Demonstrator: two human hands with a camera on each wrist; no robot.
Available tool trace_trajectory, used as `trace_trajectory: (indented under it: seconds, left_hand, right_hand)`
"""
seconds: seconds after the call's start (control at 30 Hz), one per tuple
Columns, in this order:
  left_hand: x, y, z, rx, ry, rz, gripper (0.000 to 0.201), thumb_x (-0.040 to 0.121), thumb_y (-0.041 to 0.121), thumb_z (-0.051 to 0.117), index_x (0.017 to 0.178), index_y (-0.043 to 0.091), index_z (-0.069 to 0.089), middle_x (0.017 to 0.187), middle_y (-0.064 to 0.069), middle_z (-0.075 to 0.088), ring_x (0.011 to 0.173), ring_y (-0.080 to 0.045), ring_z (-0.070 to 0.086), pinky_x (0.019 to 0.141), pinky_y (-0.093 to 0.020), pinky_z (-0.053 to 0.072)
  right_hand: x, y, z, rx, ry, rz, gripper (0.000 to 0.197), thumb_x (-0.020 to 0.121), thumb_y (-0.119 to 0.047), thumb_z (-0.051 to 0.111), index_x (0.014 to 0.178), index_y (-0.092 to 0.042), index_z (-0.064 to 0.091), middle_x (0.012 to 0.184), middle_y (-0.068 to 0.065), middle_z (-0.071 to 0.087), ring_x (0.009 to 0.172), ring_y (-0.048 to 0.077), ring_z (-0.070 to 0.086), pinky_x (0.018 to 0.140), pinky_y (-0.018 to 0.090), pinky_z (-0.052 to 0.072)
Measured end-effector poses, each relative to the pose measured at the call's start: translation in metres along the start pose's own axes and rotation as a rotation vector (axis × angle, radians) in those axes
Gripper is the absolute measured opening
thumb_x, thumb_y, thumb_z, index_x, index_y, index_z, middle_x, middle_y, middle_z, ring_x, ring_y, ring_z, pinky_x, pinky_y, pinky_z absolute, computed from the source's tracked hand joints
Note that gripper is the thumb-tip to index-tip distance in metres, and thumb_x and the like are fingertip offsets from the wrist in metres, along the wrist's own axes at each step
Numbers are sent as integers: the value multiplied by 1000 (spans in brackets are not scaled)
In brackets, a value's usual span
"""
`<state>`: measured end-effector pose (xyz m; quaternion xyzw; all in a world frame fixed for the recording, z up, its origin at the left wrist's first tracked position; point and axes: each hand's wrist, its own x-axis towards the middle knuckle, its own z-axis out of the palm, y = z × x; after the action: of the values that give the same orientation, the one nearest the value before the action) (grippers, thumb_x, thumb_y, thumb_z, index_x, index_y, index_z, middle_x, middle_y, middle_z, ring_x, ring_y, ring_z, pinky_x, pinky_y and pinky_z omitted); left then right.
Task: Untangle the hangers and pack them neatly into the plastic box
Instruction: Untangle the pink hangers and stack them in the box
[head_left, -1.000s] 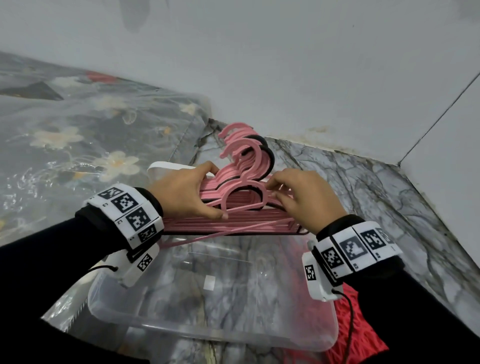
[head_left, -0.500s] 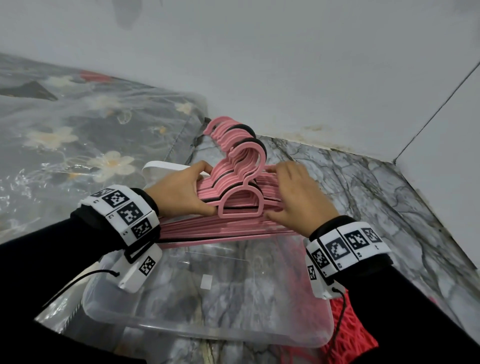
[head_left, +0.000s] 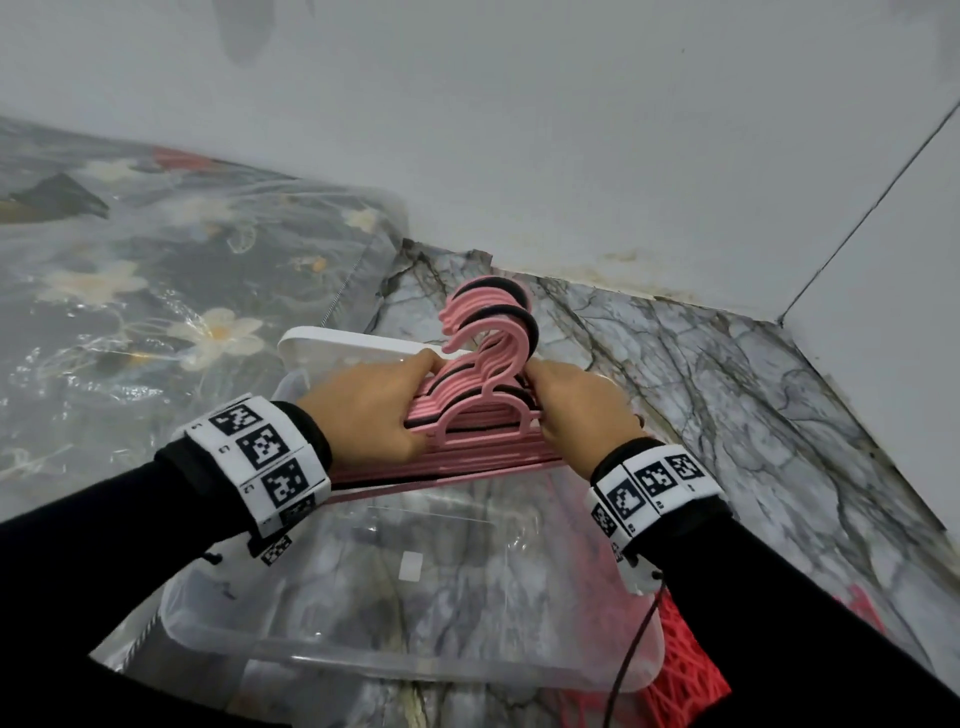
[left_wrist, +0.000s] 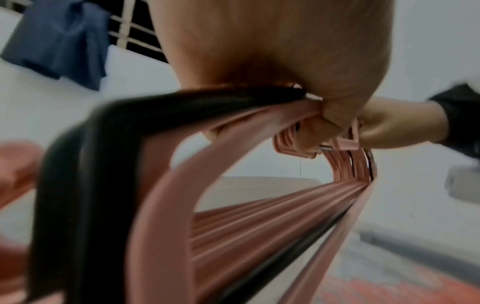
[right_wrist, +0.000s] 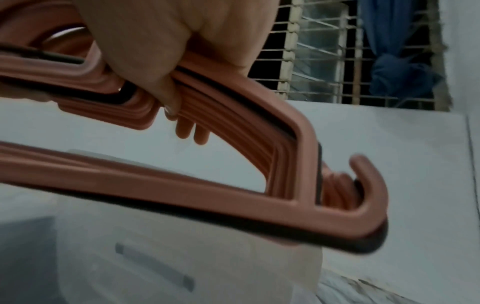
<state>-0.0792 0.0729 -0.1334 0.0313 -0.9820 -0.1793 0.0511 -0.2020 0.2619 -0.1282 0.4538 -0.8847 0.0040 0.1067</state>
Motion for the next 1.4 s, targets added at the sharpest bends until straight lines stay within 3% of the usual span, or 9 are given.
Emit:
trace_trajectory:
  seconds: [0.13, 0.23, 0.47, 0.6, 0.87, 1.1, 1.17, 1.3, 1.4]
  left_hand:
    - [1, -4, 3, 88, -22, 28, 50, 79, 39, 58, 122, 22, 41, 110, -3, 65, 95, -25, 60, 71, -28, 37]
    - [5, -9, 12, 196, -118, 11, 49, 82, 31, 56, 127, 18, 42, 119, -6, 59, 107, -26, 56, 84, -33, 44]
    - [0, -40, 46, 458, -356, -224, 41, 87, 36, 61, 119, 16, 46, 119, -4, 58, 110, -28, 59, 85, -36, 47]
    - [4, -57, 65, 469, -480, -202, 29, 92, 14, 49, 120, 17, 57, 122, -8, 61, 114, -27, 58, 89, -31, 45]
    - [22, -77, 122, 360, -722, -215, 31, 89, 16, 58, 119, 21, 64, 122, -7, 63, 115, -24, 58, 92, -29, 44]
    - [21, -105, 171, 277, -722, -200, 33, 88, 17, 57, 119, 25, 65, 124, -3, 62, 115, -21, 58, 99, -35, 44]
    - [23, -108, 180, 284, -691, -204, 32, 88, 23, 57, 120, 25, 64, 126, -4, 60, 118, -22, 56, 100, -34, 43]
    - [28, -112, 198, 367, -659, -186, 37, 87, 27, 62, 123, 22, 60, 126, -4, 60, 120, -24, 55, 103, -30, 41]
    - [34, -115, 211, 372, -717, -228, 34, 93, 21, 55, 127, 16, 56, 132, -10, 56, 123, -25, 53, 100, -28, 37]
  right_hand:
    - [3, -6, 13, -53, -36, 5, 30, 81, -2, 55, 107, -16, 53, 93, 5, 66, 83, 28, 63, 57, 29, 32]
    - [5, -7, 27, 36, -152, 8, 29, 81, 2, 54, 106, -12, 55, 94, 13, 67, 87, 34, 63, 66, 35, 44]
    - [-1, -7, 60, 168, -431, 86, 20, 84, -11, 59, 103, -10, 65, 105, 17, 68, 101, 33, 63, 83, 35, 50]
    - [-9, -21, 82, 250, -577, 78, 19, 85, -13, 59, 101, -6, 66, 102, 17, 70, 97, 32, 66, 80, 34, 51]
    - [-17, -22, 142, 183, -608, 104, 17, 68, -28, 63, 78, -18, 53, 69, 2, 58, 77, 25, 69, 65, 31, 52]
    - [-22, -31, 212, 213, -681, 126, 24, 64, -21, 71, 84, -20, 59, 94, 9, 70, 94, 27, 67, 81, 33, 50]
    - [-25, -33, 226, 252, -722, 131, 28, 69, -18, 68, 96, -17, 60, 100, 11, 69, 99, 29, 65, 91, 41, 49]
    - [-34, -33, 247, 388, -688, 244, 37, 72, -28, 52, 108, -32, 52, 108, 0, 67, 102, 23, 65, 100, 49, 39]
    - [-37, -37, 260, 403, -681, 306, 38, 81, -25, 56, 118, -25, 54, 121, 5, 61, 111, 25, 61, 100, 40, 41]
